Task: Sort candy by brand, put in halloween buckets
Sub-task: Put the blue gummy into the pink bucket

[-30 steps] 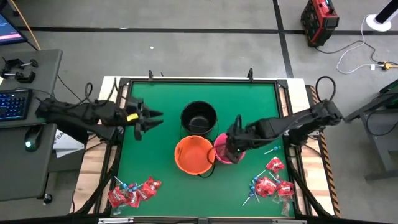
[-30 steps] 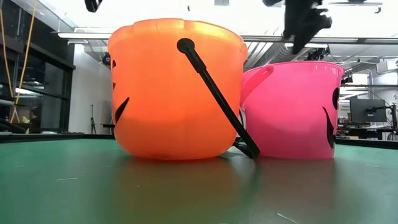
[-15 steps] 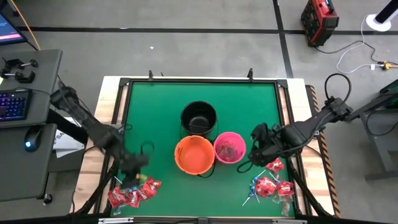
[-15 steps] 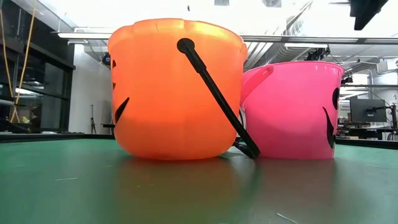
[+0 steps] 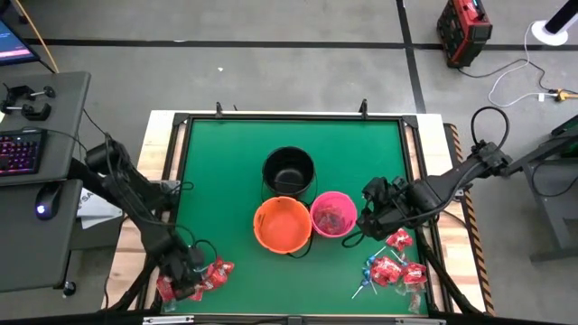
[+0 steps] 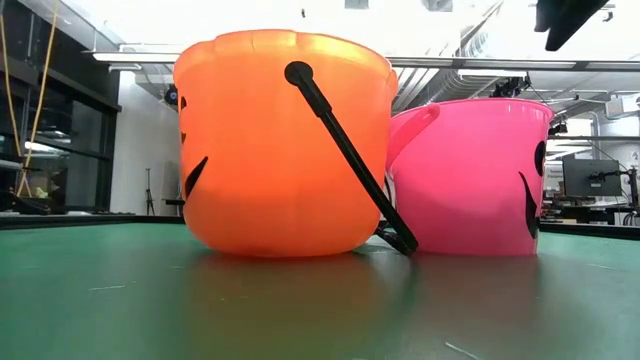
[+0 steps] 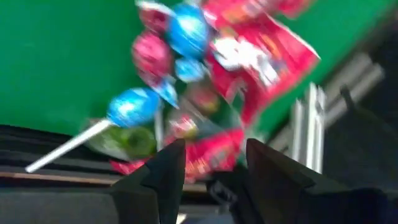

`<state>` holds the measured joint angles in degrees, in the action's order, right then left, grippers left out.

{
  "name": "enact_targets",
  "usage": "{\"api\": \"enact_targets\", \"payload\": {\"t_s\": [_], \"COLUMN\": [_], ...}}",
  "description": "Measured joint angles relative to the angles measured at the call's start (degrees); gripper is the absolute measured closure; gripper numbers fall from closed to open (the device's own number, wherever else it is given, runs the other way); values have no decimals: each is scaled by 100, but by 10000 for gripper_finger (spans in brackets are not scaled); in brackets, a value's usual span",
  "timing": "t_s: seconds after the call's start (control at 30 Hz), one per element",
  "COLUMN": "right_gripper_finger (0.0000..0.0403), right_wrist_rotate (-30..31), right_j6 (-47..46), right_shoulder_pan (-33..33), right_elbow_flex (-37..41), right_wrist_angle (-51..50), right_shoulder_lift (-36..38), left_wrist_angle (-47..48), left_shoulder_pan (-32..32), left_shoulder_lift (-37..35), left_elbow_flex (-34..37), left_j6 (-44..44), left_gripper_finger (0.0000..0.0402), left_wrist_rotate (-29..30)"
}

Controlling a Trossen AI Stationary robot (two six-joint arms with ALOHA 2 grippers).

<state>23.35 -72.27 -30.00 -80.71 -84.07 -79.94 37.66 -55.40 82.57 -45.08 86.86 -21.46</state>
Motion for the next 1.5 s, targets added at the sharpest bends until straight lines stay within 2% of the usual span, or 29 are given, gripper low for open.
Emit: {"api": "enact_targets", "payload": {"t_s": [0.27, 0.53, 0.63, 0.77, 0.8, 0.97, 1.1, 1.23, 1.37, 1.43, 1.5], "right_gripper_finger": [155, 155, 155, 155, 155, 155, 155, 155, 155, 155, 155], "right_wrist_rotate": [-2, 4, 4, 23, 32, 46, 48, 50, 51, 52, 52], "right_j6": [72, 177, 177, 177, 178, 259, 330, 367, 375, 374, 374], "right_shoulder_pan": [34, 39, 39, 39, 39, 39, 39, 39, 46, 48, 48], "right_elbow_flex": [0, 0, 0, 0, 0, 0, 0, 0, 0, 0, 0], "right_wrist_angle": [5, 7, 7, 7, 5, 1, -7, -13, -14, -14, -13], "right_shoulder_lift": [-4, -4, -4, -4, -4, -4, -4, -7, -7, -7, -7], "left_wrist_angle": [110, 102, 104, 101, 105, 139, 30, 22, -169, -339, -602], "left_shoulder_pan": [12, -28, -28, 31, 31, 78, 205, 425, 833, 1169, 1613], "left_shoulder_lift": [303, 532, 570, 561, 542, 292, -437, -1483, -2468, -2770, -2911], "left_elbow_flex": [-2, 0, 0, -1, -1, 0, 0, 0, -4, -4, -7], "left_j6": [823, 769, 585, 386, 366, 293, -116, -284, -773, -1248, -1799], "left_gripper_finger": [244, 248, 279, 375, 387, 400, 401, 401, 401, 401, 401], "left_wrist_rotate": [55, 75, 75, 91, 108, 229, 410, 921, 2143, 2730, 3062]}}
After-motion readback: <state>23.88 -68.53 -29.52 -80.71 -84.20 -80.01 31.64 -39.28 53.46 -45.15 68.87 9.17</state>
